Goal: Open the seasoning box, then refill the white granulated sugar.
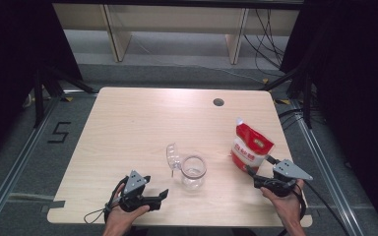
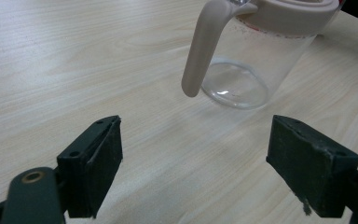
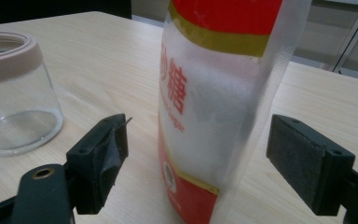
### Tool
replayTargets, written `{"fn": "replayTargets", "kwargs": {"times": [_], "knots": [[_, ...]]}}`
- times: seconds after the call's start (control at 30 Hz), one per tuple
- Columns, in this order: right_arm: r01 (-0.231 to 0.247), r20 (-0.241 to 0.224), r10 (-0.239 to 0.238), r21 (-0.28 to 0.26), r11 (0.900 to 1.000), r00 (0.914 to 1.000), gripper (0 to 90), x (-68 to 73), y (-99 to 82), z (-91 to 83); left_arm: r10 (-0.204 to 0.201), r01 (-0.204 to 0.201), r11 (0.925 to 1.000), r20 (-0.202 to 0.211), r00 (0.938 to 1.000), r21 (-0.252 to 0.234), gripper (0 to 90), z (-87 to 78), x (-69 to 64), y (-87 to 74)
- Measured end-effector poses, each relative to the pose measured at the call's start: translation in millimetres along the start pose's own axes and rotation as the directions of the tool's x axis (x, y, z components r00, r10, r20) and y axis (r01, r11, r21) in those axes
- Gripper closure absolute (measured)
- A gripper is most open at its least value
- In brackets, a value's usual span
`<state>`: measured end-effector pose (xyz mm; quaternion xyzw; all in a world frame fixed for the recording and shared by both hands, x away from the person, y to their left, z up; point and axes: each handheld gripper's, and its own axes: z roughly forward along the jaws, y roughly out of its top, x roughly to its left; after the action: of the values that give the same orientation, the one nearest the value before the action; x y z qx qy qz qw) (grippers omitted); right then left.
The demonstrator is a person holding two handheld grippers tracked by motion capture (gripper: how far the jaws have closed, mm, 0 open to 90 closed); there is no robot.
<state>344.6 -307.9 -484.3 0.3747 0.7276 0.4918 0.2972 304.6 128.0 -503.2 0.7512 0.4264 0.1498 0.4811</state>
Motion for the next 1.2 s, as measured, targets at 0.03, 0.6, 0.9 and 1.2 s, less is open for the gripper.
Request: {"fn": "replayTargets", "kwargs": {"times": [0.03,0.6,0.9,1.2], "knots": [[-0.013,0.004,0.013,0.006,0.9999,0.9999,21.9,0.1,-0.4,0.5,0.009,-0.009,1.0,0.0,1.0,0.002,17.5,-0.2,0.0,0.3],[-0.017,0.001,0.017,-0.007,0.9998,0.9999,22.4,2.1,-4.7,10.5,0.009,-0.009,0.9997,0.0,1.0,0.021,17.5,0.8,-0.9,0.3],[-0.046,-0.005,0.046,-0.026,0.9986,0.9989,22.5,1.2,-5.6,12.8,0.011,-0.011,0.9998,0.004,0.9999,0.018,17.5,-0.2,-0.6,0.1],[-0.067,-0.018,0.067,-0.032,0.9972,0.9976,23.4,4.5,-7.5,14.5,0.019,-0.019,0.9998,0.009,0.9998,0.011,17.5,0.1,-2.6,0.3]]}}
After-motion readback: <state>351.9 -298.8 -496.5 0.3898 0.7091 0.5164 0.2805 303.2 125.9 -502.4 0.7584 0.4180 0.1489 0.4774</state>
